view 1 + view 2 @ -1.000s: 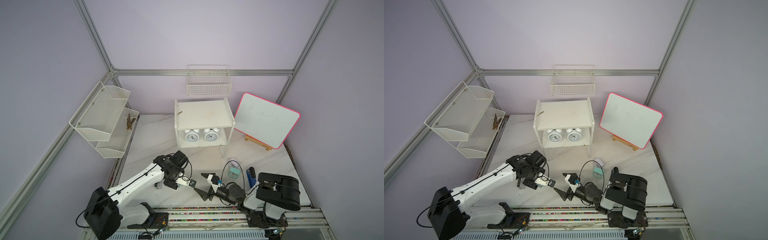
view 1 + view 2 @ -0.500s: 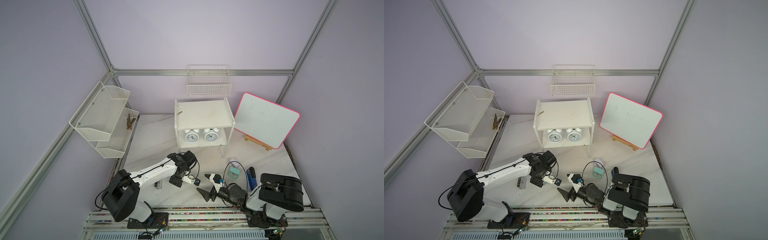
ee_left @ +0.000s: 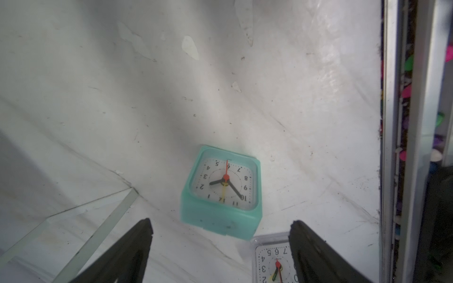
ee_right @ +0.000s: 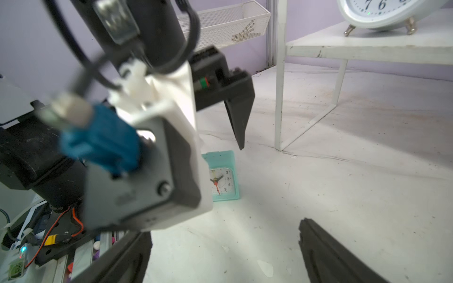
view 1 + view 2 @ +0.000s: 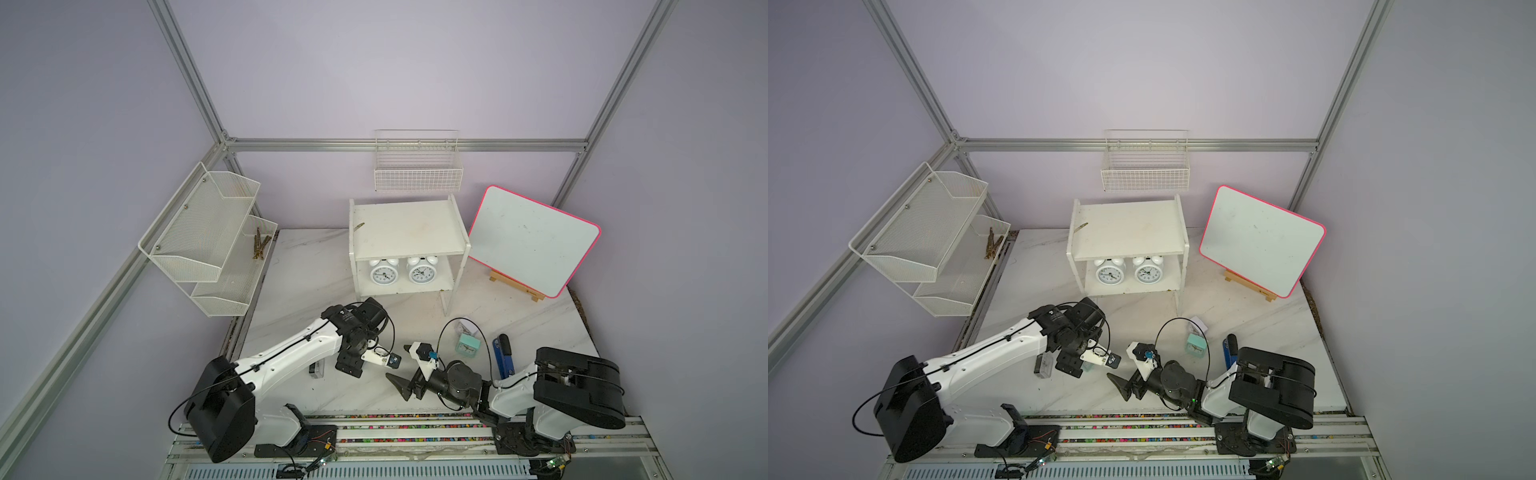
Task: Place the alarm clocks on the shelf by style
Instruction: Pick up the alarm from the center of the board.
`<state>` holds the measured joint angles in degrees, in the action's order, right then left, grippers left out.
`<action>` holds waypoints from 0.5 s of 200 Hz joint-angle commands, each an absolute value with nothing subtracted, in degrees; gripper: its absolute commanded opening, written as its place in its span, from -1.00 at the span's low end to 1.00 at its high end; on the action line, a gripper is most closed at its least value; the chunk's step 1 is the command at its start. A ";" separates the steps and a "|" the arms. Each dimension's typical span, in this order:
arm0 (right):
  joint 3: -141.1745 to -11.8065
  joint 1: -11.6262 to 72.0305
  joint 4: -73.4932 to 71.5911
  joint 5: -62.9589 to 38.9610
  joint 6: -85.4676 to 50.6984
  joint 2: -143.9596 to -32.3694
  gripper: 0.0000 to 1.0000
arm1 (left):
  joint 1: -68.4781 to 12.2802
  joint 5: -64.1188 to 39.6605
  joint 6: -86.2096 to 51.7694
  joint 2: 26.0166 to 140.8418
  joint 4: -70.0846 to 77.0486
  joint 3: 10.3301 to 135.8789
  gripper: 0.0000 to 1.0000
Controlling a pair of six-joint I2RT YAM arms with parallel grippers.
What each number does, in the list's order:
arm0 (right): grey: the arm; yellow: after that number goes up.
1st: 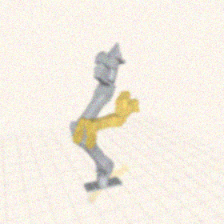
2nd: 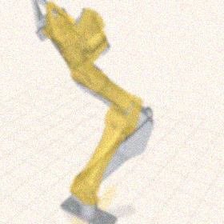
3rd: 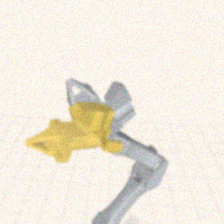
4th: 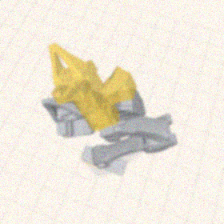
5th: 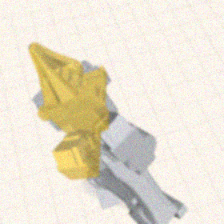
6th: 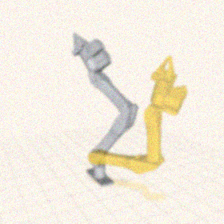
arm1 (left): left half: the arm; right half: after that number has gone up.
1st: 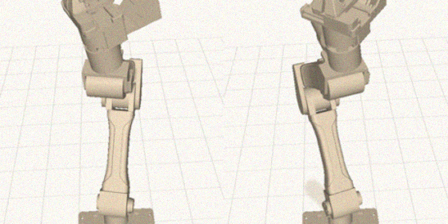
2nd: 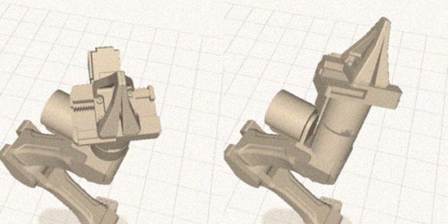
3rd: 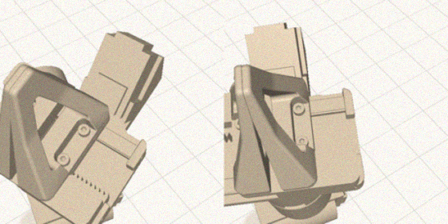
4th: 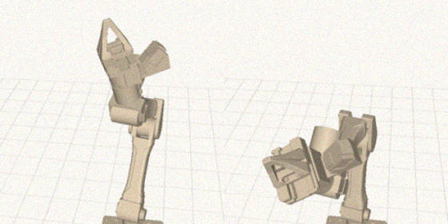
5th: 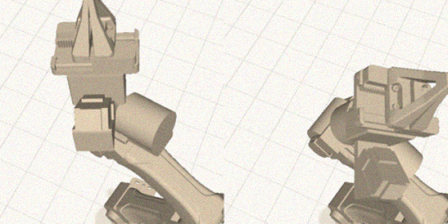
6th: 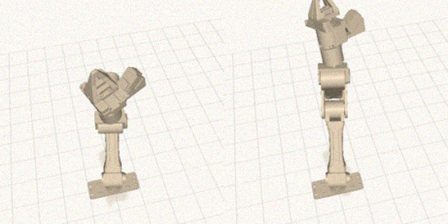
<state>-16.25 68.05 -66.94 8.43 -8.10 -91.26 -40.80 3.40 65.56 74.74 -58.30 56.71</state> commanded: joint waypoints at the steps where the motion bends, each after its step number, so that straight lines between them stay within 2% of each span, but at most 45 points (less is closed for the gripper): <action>1: -19.19 68.30 -58.62 7.19 -9.94 -90.35 0.96 | -37.36 -3.90 62.92 68.74 -60.35 58.40 0.86; 42: -27.21 68.65 -49.54 7.47 -12.77 -93.59 0.96 | -23.71 -13.37 58.71 61.81 -57.02 57.47 0.90; 70: -34.20 69.77 -43.05 9.37 -12.79 -97.77 0.95 | -12.83 -26.13 52.78 59.40 -55.71 57.98 0.90; 87: -37.98 69.79 -39.27 10.29 -11.43 -99.81 0.95 | -8.95 -32.49 46.91 58.07 -54.34 58.18 0.90; 100: -40.80 69.79 -36.65 10.46 -9.89 -101.18 0.95 | -7.39 -33.03 38.92 57.54 -49.82 57.86 0.89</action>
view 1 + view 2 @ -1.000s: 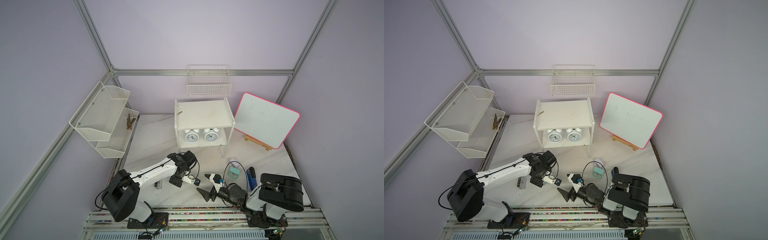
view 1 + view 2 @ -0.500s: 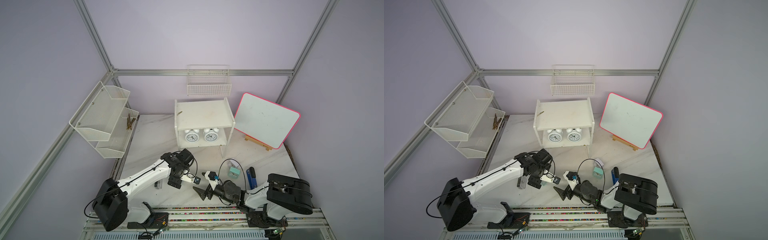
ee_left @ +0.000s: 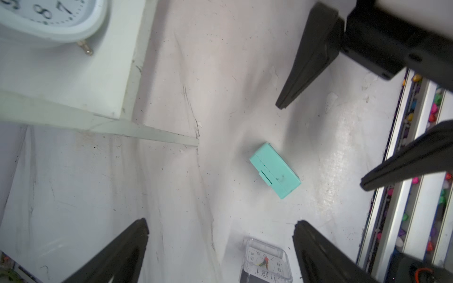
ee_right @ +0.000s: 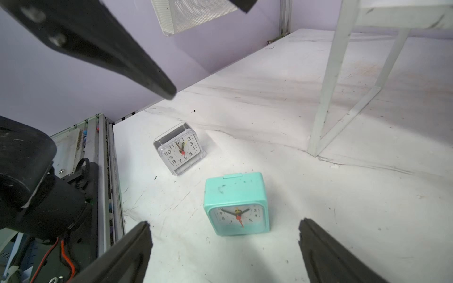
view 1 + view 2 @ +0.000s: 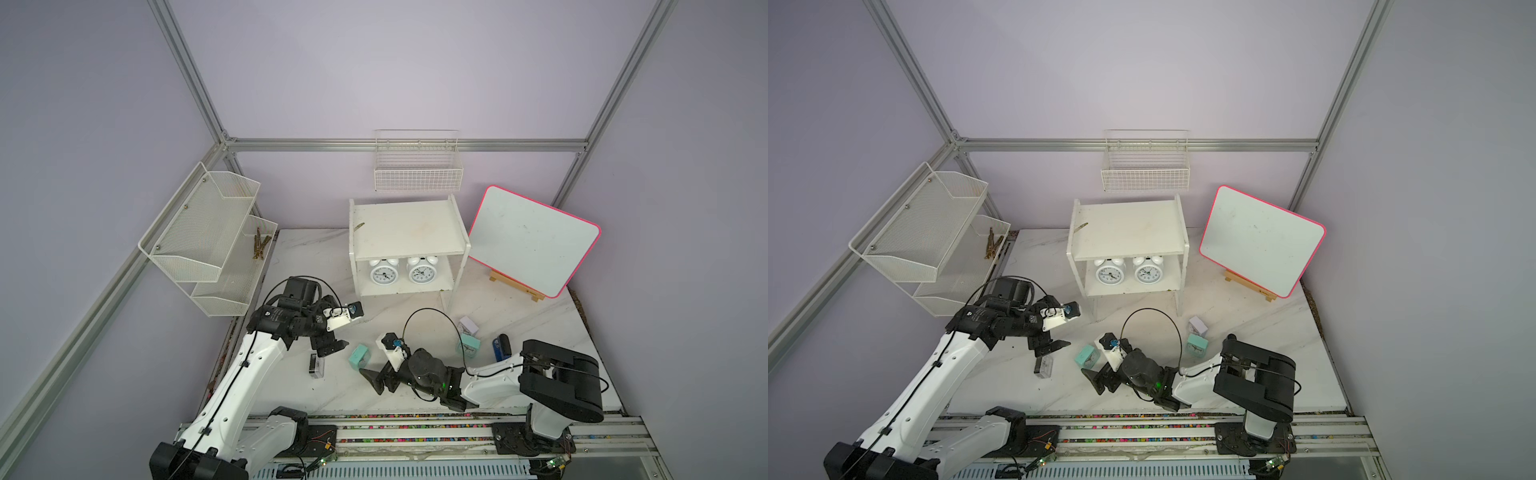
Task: Place the alarm clocks on the shelf by style
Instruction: Pick up the alarm from the center of the board.
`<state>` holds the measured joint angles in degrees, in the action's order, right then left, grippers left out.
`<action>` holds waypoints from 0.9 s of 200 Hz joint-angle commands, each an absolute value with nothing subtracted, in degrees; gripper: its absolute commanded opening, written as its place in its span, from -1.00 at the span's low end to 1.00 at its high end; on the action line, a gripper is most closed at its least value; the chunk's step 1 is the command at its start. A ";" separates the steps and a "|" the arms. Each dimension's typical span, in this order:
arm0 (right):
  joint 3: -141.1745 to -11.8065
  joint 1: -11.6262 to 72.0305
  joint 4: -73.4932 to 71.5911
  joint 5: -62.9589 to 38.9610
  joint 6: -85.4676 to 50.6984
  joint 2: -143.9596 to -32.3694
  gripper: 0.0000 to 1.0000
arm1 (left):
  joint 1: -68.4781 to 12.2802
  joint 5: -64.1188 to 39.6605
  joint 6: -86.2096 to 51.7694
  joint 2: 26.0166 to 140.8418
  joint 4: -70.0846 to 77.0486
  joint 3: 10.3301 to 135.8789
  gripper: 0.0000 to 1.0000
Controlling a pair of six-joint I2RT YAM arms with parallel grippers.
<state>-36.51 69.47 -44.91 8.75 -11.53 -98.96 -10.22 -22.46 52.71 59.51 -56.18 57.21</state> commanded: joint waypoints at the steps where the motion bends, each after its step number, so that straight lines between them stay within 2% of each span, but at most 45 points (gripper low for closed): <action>1: -41.01 69.79 -36.43 10.46 -9.78 -101.30 0.95 | -7.21 -32.99 38.27 57.51 -49.43 57.80 0.89; 37: -47.44 69.80 -30.50 14.67 -8.32 -105.08 0.95 | -4.13 -31.76 22.53 56.36 -38.31 55.41 0.88; 85: -53.48 69.64 -26.59 13.87 -4.38 -109.69 0.94 | -3.86 -27.87 16.94 56.07 -32.43 52.79 0.89; 137: -55.80 68.95 -26.30 12.95 -3.79 -113.10 0.74 | -3.78 -25.39 16.96 55.72 -31.55 51.42 0.90; 180: -55.09 68.89 -27.83 12.88 -3.42 -112.74 0.47 | -3.80 -24.66 16.89 55.89 -30.77 50.89 0.90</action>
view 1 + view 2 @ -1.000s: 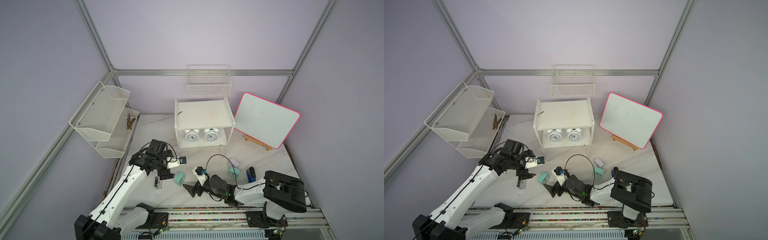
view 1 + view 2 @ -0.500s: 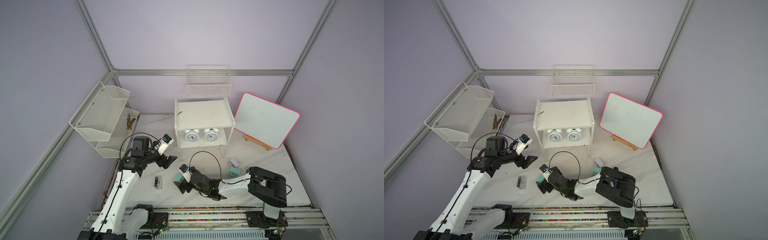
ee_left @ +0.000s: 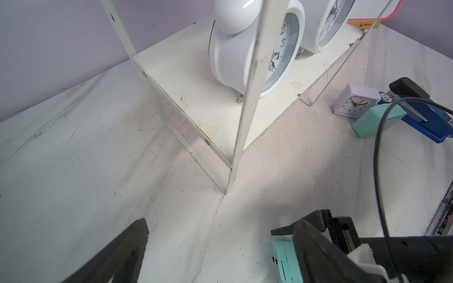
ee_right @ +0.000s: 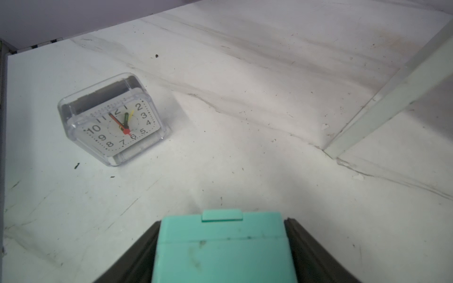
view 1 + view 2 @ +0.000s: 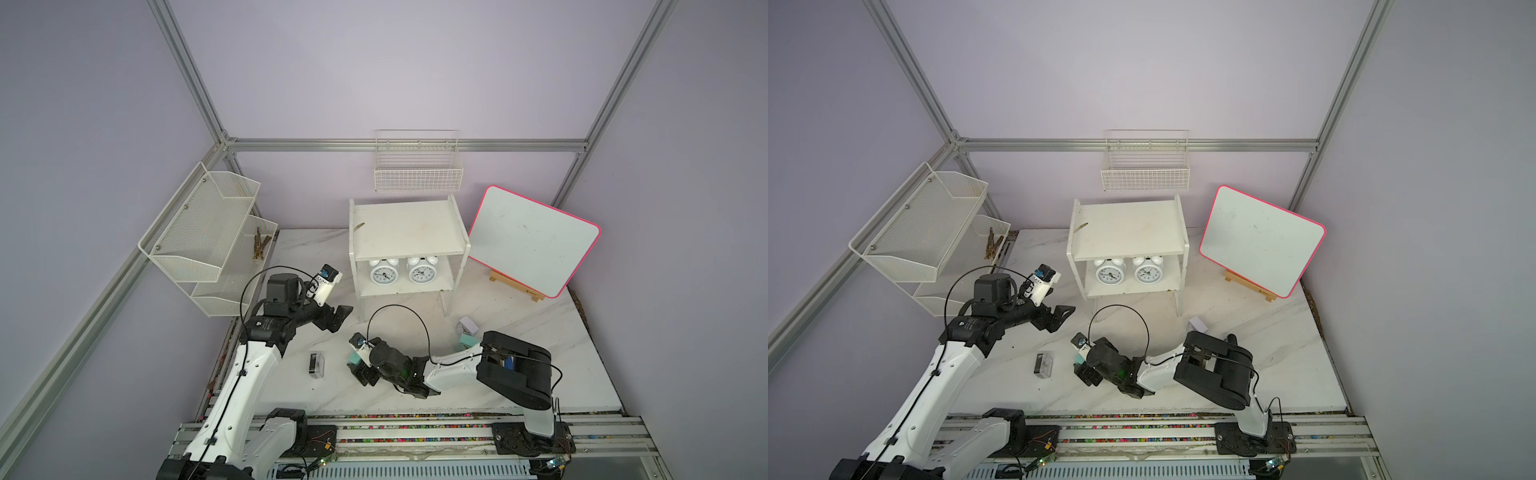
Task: Place the alarm clocks on the shelf by style
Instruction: Pick up the alarm from the center of the board.
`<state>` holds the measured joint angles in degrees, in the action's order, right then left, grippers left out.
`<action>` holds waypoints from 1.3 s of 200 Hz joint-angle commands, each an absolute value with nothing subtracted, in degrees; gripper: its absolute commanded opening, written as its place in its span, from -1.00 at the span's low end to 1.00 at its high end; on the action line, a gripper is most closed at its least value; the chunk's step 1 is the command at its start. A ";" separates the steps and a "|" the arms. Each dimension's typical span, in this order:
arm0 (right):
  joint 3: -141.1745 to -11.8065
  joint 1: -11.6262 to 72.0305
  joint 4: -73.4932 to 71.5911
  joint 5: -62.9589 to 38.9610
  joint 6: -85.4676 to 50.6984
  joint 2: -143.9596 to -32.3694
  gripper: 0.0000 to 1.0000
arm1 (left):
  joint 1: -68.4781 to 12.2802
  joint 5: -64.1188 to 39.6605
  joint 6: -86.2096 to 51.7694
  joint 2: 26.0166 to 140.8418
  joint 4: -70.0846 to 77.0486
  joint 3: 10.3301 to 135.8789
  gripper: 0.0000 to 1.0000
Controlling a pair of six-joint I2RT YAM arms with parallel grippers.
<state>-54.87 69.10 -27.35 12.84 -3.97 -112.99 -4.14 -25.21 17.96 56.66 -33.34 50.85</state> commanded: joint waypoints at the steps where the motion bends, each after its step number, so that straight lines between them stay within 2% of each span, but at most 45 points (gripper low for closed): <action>1: -55.06 68.90 -27.89 12.85 -3.38 -112.66 0.46 | -3.79 -24.68 16.92 55.89 -30.76 50.89 0.90; 39: -53.49 68.88 -27.95 12.66 -3.68 -109.51 0.35 | -3.74 -24.71 16.80 55.99 -30.16 50.45 0.91; 44: -53.37 68.82 -27.75 12.66 -3.79 -108.86 0.23 | -3.78 -24.78 16.85 56.04 -30.06 50.39 0.91; 70: -52.89 68.84 -26.07 12.87 -4.87 -104.91 0.18 | -3.78 -25.51 16.70 56.25 -29.58 50.11 0.92; 85: -53.74 68.91 -22.74 13.47 -5.81 -101.86 0.16 | -3.78 -25.79 16.70 56.40 -29.49 50.10 0.92; 90: -54.42 68.89 -21.12 13.54 -5.93 -100.89 0.05 | -3.78 -25.82 16.70 56.43 -29.53 50.14 0.92; 113: -59.55 68.84 -10.82 16.74 -8.04 -96.26 -0.08 | -3.78 -25.88 16.79 56.51 -29.39 50.01 0.93; 149: -71.64 68.72 6.08 22.34 -11.77 -91.53 -0.12 | -3.78 -26.14 16.88 56.87 -29.11 49.89 0.93; 193: -92.04 68.66 25.07 30.19 -15.63 -92.23 -0.20 | -3.78 -27.42 17.27 57.29 -29.15 49.75 0.94; 230: -107.49 67.83 31.85 38.27 -14.82 -94.63 -0.51 | -3.78 -27.84 17.54 57.17 -29.28 49.49 0.94; 260: -120.29 66.56 35.84 39.40 -12.55 -99.92 -0.55 | -3.78 -27.95 17.75 57.08 -29.60 49.40 0.94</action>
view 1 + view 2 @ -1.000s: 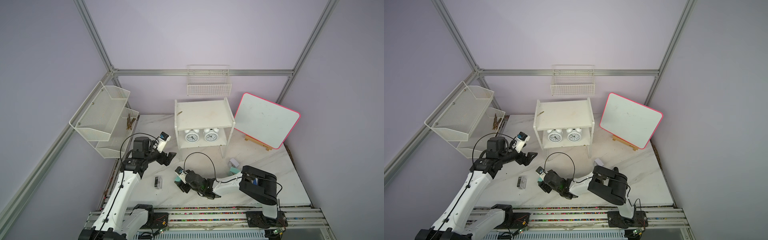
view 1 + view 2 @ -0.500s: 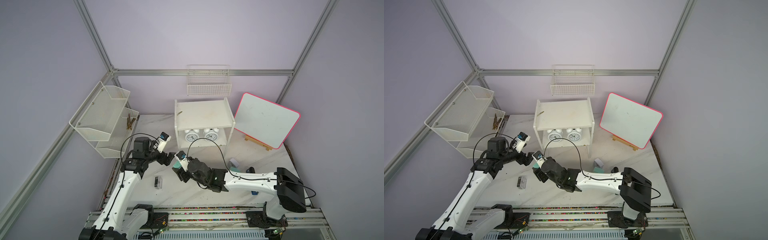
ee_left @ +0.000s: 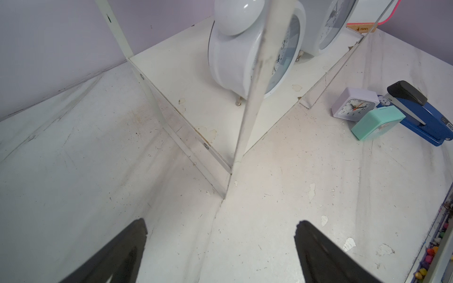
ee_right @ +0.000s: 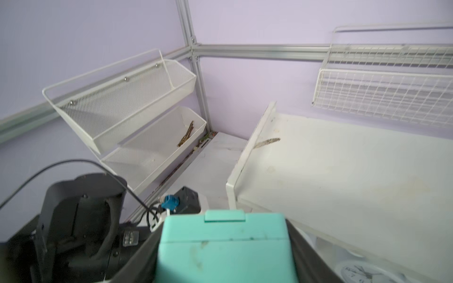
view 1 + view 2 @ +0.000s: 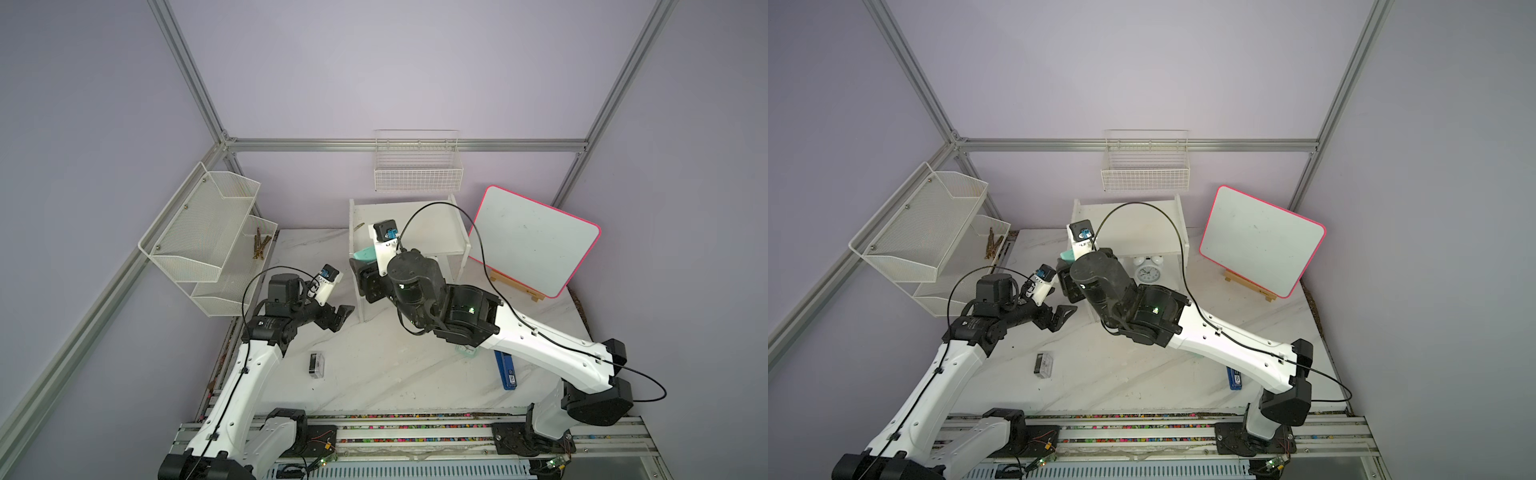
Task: Place the alarm clocks on the shelf by style
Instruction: Pick up the alarm from the center of the board, then place the alarm on the shelf.
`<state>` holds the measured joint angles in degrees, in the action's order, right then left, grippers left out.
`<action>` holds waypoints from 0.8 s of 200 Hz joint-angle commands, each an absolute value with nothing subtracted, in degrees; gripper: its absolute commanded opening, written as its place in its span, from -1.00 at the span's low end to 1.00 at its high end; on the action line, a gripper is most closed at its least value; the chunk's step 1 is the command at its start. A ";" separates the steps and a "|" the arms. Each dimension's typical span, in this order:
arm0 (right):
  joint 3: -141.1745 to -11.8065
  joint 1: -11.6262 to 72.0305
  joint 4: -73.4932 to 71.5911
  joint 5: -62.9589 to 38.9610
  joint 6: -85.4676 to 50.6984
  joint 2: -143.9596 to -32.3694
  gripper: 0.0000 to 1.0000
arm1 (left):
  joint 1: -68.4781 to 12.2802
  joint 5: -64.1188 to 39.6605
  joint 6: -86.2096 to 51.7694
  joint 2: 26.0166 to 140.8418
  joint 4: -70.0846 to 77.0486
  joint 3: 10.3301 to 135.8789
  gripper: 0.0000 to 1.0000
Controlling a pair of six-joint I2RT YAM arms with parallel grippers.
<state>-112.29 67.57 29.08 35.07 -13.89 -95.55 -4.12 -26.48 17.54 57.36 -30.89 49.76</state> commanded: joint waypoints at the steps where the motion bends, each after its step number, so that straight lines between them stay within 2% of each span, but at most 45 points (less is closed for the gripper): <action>1: -120.75 66.56 35.98 39.48 -12.51 -100.19 -0.55 | -3.78 -27.95 17.75 57.11 -29.61 49.40 0.94; 32: -137.63 64.21 43.64 41.01 -14.77 -109.32 -0.56 | -3.78 -28.65 17.84 56.96 -29.79 49.30 0.95; 54: -143.82 62.68 44.61 43.84 -15.53 -113.53 -0.57 | -3.78 -28.74 18.02 56.78 -30.23 49.23 0.95; 107: -146.45 59.88 44.04 47.39 -17.14 -118.25 -0.60 | -3.78 -28.84 18.37 56.60 -30.85 49.17 0.95; 160: -147.97 58.49 43.97 47.05 -17.01 -122.25 -0.52 | -3.78 -29.09 18.67 56.89 -30.69 48.88 0.96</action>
<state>-146.02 59.11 44.01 45.71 -16.29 -121.03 -4.12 -27.90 17.76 57.36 -31.18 49.76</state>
